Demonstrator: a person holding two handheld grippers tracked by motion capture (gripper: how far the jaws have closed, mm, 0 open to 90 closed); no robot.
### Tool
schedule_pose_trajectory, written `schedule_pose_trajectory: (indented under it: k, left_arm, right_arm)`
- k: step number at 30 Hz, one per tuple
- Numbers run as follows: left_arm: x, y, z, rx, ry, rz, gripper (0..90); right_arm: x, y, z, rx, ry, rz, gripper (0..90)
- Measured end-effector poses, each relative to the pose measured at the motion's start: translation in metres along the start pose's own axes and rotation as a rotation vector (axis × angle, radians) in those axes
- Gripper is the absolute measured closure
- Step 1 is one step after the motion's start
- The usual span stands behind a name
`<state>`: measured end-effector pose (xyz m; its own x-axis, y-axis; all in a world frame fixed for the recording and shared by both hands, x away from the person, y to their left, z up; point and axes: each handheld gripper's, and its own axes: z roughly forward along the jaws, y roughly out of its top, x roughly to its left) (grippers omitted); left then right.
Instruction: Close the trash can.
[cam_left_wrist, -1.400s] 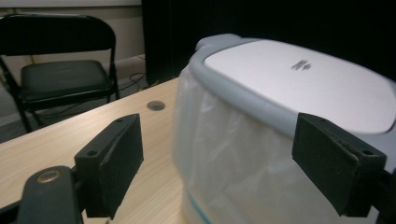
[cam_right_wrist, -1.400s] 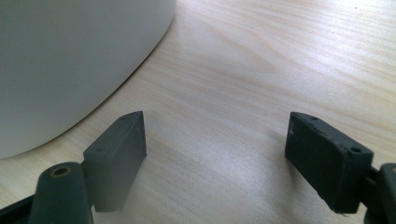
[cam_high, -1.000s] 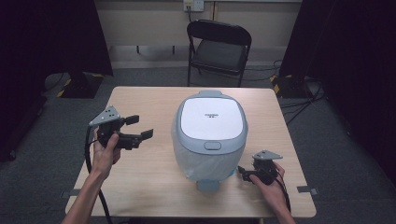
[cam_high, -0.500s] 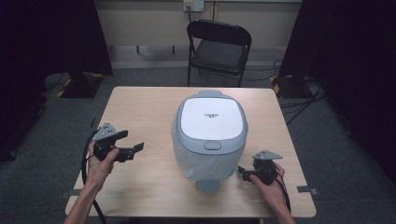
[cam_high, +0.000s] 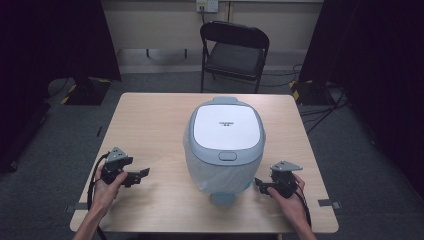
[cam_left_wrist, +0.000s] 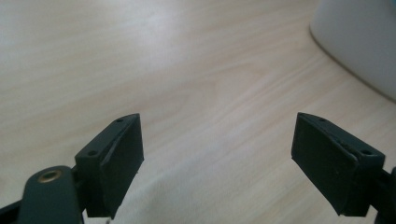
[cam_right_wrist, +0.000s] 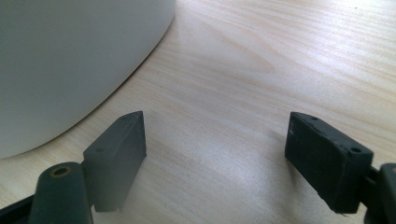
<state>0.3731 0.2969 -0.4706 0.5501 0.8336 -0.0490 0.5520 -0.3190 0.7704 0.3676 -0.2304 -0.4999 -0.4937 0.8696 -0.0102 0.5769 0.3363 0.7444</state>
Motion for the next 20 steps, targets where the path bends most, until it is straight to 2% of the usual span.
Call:
schedule_pose_trajectory:
  k: [1, 2, 5, 9, 11, 15, 20]
  left_arm:
    - [0.002, -0.003, 0.001, 0.012, 0.014, 0.006, 16.9]
    - [0.005, -0.008, 0.002, 0.024, 0.017, -0.012, 16.6]
    - [0.006, -0.017, 0.005, 0.044, 0.028, -0.025, 17.0]
    - [0.002, -0.024, 0.012, 0.072, 0.058, -0.005, 17.6]
    - [0.001, -0.027, 0.015, 0.060, 0.069, 0.003, 15.4]
    - [-0.001, -0.029, 0.015, 0.049, 0.084, -0.010, 14.9]
    - [-0.001, -0.028, 0.016, 0.048, 0.079, -0.010, 13.9]
  right_arm:
    - [0.000, 0.000, 0.000, 0.000, 0.000, 0.000, 19.3]
    - [0.000, 0.000, 0.000, 0.000, 0.000, 0.000, 19.3]
    - [0.000, 0.000, 0.000, 0.000, 0.000, 0.000, 19.3]
    - [0.000, 0.000, 0.000, 0.000, 0.000, 0.000, 19.3]
    - [0.000, 0.000, 0.000, 0.000, 0.000, 0.000, 19.3]
    - [0.000, 0.000, 0.000, 0.000, -0.002, 0.000, 19.3]
    - [0.000, 0.000, 0.000, 0.000, -0.003, 0.001, 19.2]
